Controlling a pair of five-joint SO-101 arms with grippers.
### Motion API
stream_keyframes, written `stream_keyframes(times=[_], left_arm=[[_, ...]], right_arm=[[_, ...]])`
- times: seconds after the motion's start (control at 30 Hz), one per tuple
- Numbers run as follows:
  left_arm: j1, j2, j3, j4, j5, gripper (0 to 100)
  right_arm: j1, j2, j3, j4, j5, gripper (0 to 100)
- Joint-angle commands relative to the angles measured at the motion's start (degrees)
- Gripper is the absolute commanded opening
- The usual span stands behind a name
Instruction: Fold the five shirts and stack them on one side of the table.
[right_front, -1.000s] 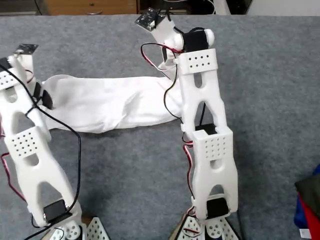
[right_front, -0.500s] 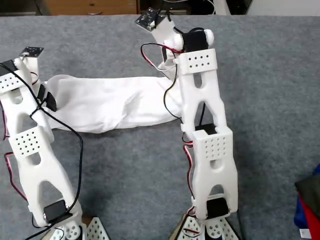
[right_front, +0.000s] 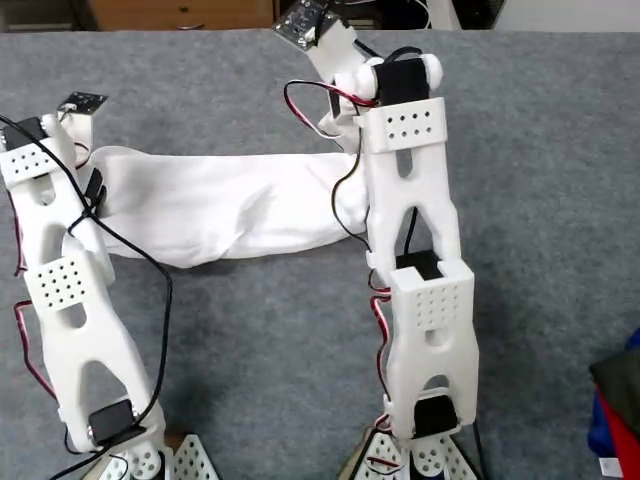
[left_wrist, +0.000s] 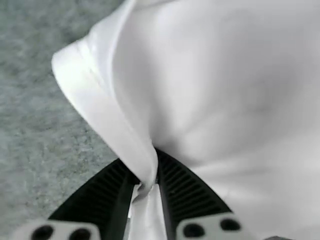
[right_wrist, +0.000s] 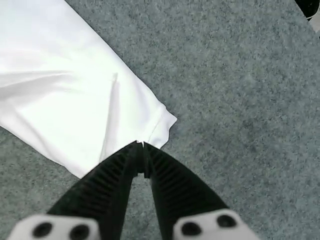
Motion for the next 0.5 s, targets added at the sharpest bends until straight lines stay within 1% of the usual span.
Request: stream_keyframes(times=[0.0,0.1,0.23,0.37,0.47], left_arm=[[-6.59,-0.22,-0.70,0.53,-4.13,2],[-9.67,-1.36,-0.79,0.53,-6.59,2],[-12.40,-5.32,-0.79,0.53,-8.18,2],[-12.57,-10.77,-0.70,0.53,-8.18,2],[-11.34,-14.29,-0.53,0.53,-8.18,2]], right_arm=[[0.92,-4.53,0.13,0.88,-0.44,0.6],[0.84,-4.44,0.31,0.88,-0.44,0.6],[0.92,-4.70,4.35,0.88,-0.44,0.6],[1.01,-4.70,10.42,0.88,-0.53,0.6],[2.15,-4.53,13.05,0.44,-4.31,0.6]])
